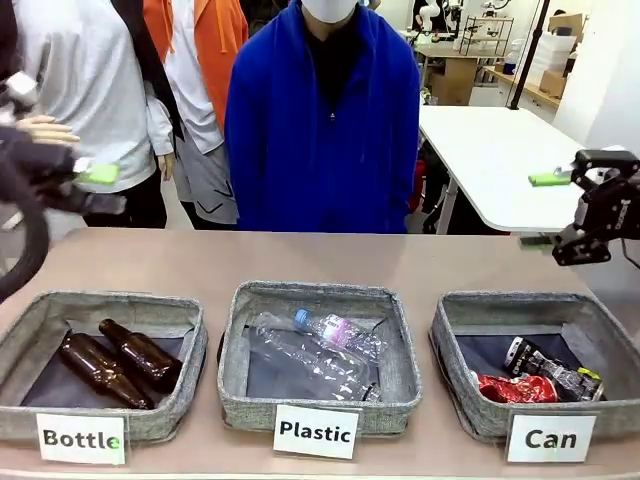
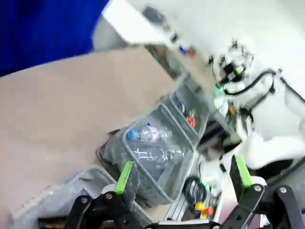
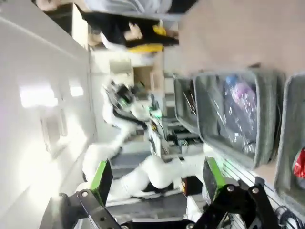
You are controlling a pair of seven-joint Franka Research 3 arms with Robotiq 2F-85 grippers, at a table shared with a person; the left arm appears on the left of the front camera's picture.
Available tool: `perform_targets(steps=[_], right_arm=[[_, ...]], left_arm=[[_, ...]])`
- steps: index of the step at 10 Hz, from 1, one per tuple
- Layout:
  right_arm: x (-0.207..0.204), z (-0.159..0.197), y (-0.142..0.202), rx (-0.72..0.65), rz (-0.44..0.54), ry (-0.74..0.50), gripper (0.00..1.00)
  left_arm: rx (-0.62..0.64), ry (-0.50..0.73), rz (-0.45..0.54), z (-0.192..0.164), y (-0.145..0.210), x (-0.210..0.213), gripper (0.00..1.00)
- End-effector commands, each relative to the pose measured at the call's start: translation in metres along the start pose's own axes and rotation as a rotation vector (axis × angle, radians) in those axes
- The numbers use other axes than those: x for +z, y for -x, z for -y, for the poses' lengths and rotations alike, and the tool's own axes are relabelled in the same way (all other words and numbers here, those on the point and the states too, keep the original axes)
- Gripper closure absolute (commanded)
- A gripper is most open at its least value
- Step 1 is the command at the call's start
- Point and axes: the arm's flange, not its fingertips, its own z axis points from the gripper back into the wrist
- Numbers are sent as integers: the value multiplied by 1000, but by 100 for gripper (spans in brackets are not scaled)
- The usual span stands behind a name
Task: Sort the can waste into the basket.
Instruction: Pick up the can waste from the table and place it in the right Fabric basket.
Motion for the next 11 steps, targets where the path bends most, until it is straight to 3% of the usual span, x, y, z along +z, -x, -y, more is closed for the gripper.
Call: perform_targets(steps=[1, 2, 3, 11], right_arm=[[6, -8, -15, -6, 2, 49, 0], [0, 0, 0, 0, 0, 0, 0], [0, 0, 0, 0, 0, 0, 0], [0, 0, 0, 0, 0, 0, 0]], left_arm=[[-26, 16, 276, -8, 79, 43, 0], [-60, -17, 383, -4, 120, 65, 0], [29, -1, 143, -12, 46, 27, 0], [29, -1, 143, -12, 46, 27, 0]])
